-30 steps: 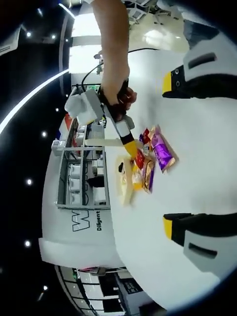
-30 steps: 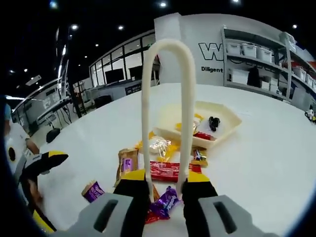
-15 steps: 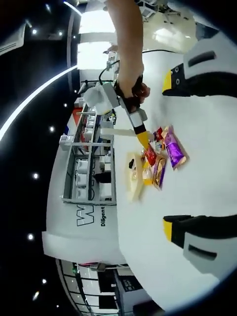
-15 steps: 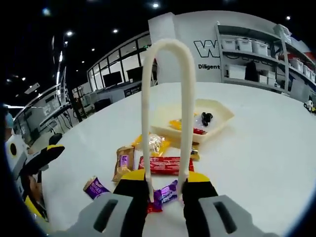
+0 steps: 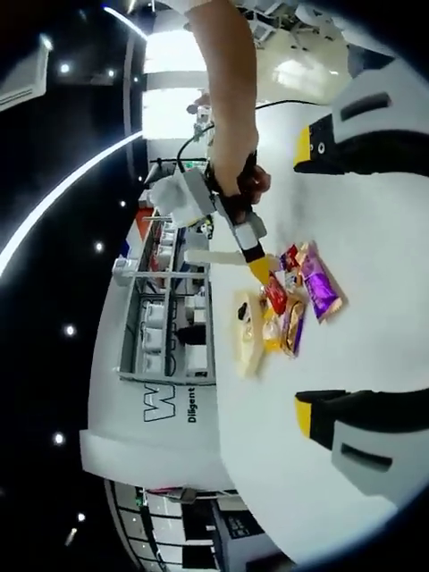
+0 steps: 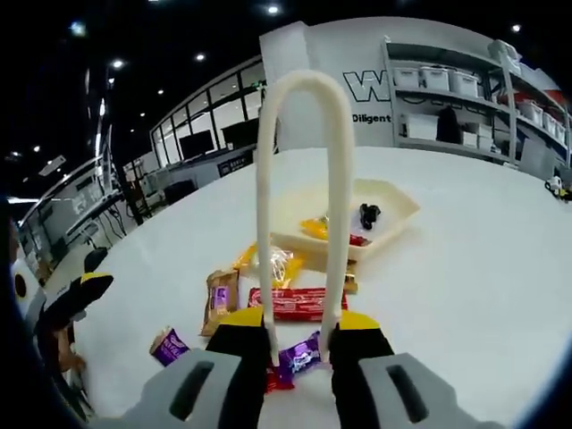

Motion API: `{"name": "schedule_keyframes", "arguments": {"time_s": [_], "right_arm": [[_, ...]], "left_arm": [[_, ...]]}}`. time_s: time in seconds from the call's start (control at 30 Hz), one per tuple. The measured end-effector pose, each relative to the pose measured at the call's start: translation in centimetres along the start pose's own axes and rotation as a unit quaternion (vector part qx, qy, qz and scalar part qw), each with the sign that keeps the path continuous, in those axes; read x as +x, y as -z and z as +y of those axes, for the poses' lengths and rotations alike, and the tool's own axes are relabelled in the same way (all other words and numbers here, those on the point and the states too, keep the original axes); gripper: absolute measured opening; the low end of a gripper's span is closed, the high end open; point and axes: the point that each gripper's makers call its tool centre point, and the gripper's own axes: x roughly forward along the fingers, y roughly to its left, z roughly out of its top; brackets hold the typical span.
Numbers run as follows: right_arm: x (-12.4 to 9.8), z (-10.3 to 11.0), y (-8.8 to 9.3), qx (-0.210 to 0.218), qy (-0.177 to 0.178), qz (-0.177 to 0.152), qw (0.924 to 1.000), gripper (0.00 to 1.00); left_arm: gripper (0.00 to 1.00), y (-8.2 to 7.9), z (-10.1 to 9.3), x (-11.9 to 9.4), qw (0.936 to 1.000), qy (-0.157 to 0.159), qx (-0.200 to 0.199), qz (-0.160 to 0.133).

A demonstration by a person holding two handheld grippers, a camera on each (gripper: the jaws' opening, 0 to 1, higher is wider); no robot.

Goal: Place the target food into the container with the food tongs after gripping and lifting it, then release it inside without dropping or visibly crushing the food.

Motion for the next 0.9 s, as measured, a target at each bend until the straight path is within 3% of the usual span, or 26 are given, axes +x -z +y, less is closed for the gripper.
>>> {"name": "schedule_keyframes", "arguments": {"time_s": [0.03,0.1,0.17,0.2,0.27,0.37,0.5,0.6,0.7,0.83,0.9], "right_arm": [[0.1,0.0,0.0,-0.002,0.002,0.001,1.0,0.2],[0.3,-0.1,-0.4,-0.025,0.016,-0.007,0.9995,0.21],[0.6,0.1,-0.5,-0.036,0.017,-0.006,0.9992,0.21],[0.6,0.2,-0.3,-0.054,0.018,-0.003,0.9984,0.2],[0.4,0.7,-0.2,-0.089,0.013,-0.001,0.9959,0.2],[0.0,1.1,0.2,-0.1,-0.003,0.006,0.995,0.2],[-1.4,1.0,0.9,-0.136,-0.011,0.016,0.9906,0.21],[-1.5,-0.1,0.3,-0.15,-0.003,0.014,0.9885,0.2],[-2.3,-0.5,-1.0,-0.114,-0.004,-0.006,0.9934,0.21],[-2.7,-1.8,-1.6,-0.018,0.024,-0.011,0.9995,0.21],[-2.3,-2.2,-1.5,-0.011,0.039,-0.016,0.999,0.21]], "left_arm": [[0.99,-0.1,0.3,0.0,0.9993,-0.012,0.034,-0.002],[0.99,-0.1,0.0,0.1,0.9996,-0.005,0.029,-0.003],[0.99,0.5,-0.2,0.2,0.9999,0.0,-0.001,0.013],[0.99,0.5,0.0,0.3,0.9999,-0.002,0.011,0.013],[0.99,0.7,0.1,0.2,0.9998,-0.005,0.011,0.018],[0.99,1.2,0.1,0.2,0.9994,-0.004,-0.005,0.033],[0.99,1.0,0.5,-0.2,0.9996,-0.01,-0.014,0.021],[0.99,1.1,0.6,-0.2,0.9996,-0.013,-0.018,0.02],[0.99,1.1,0.5,-0.3,0.9995,-0.014,-0.022,0.016],[0.99,1.3,0.4,-0.2,0.9996,-0.017,-0.01,0.021],[0.99,1.2,0.2,-0.3,0.9997,-0.014,-0.008,0.017]]}}
